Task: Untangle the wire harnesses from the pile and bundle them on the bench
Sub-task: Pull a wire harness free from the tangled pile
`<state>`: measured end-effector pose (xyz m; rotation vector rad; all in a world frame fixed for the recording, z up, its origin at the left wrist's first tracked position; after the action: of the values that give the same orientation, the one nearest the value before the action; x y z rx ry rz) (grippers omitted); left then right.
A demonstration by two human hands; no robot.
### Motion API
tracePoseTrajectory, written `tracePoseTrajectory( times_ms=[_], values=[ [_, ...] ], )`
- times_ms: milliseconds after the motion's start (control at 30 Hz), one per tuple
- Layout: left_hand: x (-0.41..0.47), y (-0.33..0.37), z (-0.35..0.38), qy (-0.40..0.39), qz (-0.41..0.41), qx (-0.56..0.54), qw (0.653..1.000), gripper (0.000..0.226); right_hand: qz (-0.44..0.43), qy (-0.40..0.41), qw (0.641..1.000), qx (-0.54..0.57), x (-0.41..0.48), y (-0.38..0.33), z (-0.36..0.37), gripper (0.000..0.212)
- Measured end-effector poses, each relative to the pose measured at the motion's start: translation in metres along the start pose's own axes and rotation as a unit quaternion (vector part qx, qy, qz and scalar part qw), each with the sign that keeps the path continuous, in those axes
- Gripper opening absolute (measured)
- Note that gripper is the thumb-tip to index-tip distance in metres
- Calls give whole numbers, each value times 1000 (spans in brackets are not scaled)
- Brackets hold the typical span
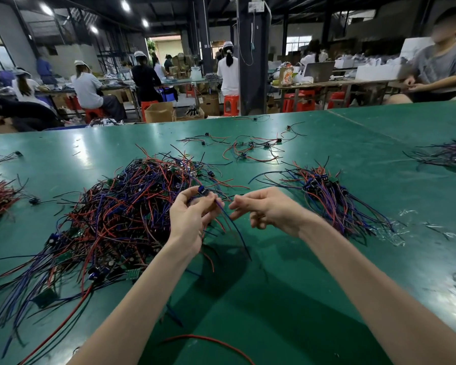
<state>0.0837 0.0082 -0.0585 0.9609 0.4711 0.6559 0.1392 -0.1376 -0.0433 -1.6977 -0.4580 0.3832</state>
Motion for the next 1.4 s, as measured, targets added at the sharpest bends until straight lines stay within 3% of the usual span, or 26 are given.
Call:
tracePoseTrajectory(
  times_ms=[133,300,467,567,667,767,867,933,1000,1067,1167,1267,1400],
  values=[
    [-5,-7,4,-6,15,46,999,28,-39,35,998,17,-2,0,24,11],
    [-6,-11,8,-31,-6,47,998,29,-65,76,995,17,-1,-1,21,10],
    [-11,-18,17,-104,-44,105,988,38,-78,161,982,62,10,-25,-28,7],
    [-13,-24,17,-105,-67,115,986,38,-69,238,965,86,24,-40,-78,6],
    [-10,-24,14,-89,-81,109,987,30,-21,315,946,71,36,-33,-130,4],
    [-6,-23,10,-74,-78,115,988,22,95,352,931,-30,39,1,-181,10],
    [0,-17,6,-48,13,203,978,16,171,335,912,-163,32,32,-213,15],
    [-2,-4,9,-45,195,356,913,17,177,339,897,-221,29,41,-224,21],
    [-15,-2,19,-84,354,469,805,19,166,349,877,-288,27,39,-225,26],
    [-28,-12,27,-131,415,525,731,18,134,364,840,-380,25,30,-216,33],
    [-33,-28,28,-171,407,573,691,18,-6,390,809,-440,25,3,-171,21],
    [-33,-35,29,-183,422,600,654,20,-141,335,845,-393,25,-20,-97,14],
    [-42,-35,32,-194,450,625,608,23,-249,202,885,-338,13,-47,6,13]
  ],
)
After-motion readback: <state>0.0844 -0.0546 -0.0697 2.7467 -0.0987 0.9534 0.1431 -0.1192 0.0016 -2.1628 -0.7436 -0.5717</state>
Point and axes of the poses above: each hand's wrist, its own x-axis towards the middle knuckle, its own z-axis out of the palm, y = z × x, the point moved 8 cm from there along x, towards the middle knuckle, and after that the axes turned 14 degrees about y, right-handed, at the moved point
